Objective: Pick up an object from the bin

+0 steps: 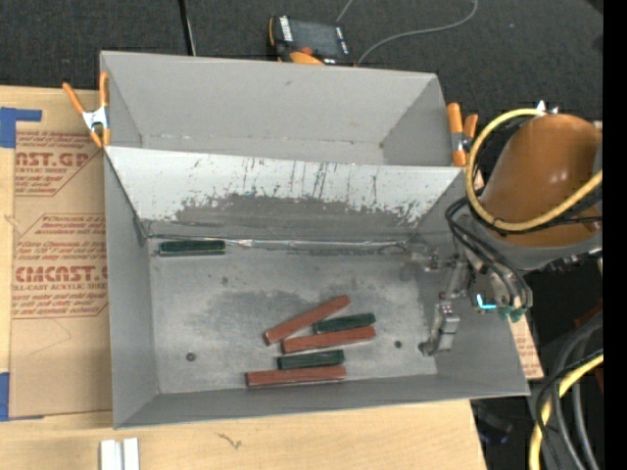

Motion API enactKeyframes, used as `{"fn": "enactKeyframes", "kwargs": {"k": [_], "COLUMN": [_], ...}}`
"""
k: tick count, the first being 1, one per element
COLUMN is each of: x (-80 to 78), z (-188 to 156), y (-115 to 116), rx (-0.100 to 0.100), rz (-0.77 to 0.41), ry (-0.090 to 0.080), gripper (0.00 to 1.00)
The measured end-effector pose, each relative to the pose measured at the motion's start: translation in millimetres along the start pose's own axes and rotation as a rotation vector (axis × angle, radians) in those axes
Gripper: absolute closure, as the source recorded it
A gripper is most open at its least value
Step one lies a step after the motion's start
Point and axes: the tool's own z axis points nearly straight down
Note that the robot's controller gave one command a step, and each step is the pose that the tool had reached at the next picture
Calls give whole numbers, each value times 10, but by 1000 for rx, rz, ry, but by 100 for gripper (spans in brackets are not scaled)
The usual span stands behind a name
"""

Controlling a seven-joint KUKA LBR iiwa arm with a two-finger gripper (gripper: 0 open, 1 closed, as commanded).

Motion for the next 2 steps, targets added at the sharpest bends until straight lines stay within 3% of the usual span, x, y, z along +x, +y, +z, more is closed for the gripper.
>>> {"fn": "enactKeyframes", "kwargs": {"k": [1, 2], "x": [-456, -471], "z": [1446, 1400], "y": [350, 335], "rx": [-1, 2], "rz": [-76, -75], "ry": [-1, -6], "gripper": [0, 100]}}
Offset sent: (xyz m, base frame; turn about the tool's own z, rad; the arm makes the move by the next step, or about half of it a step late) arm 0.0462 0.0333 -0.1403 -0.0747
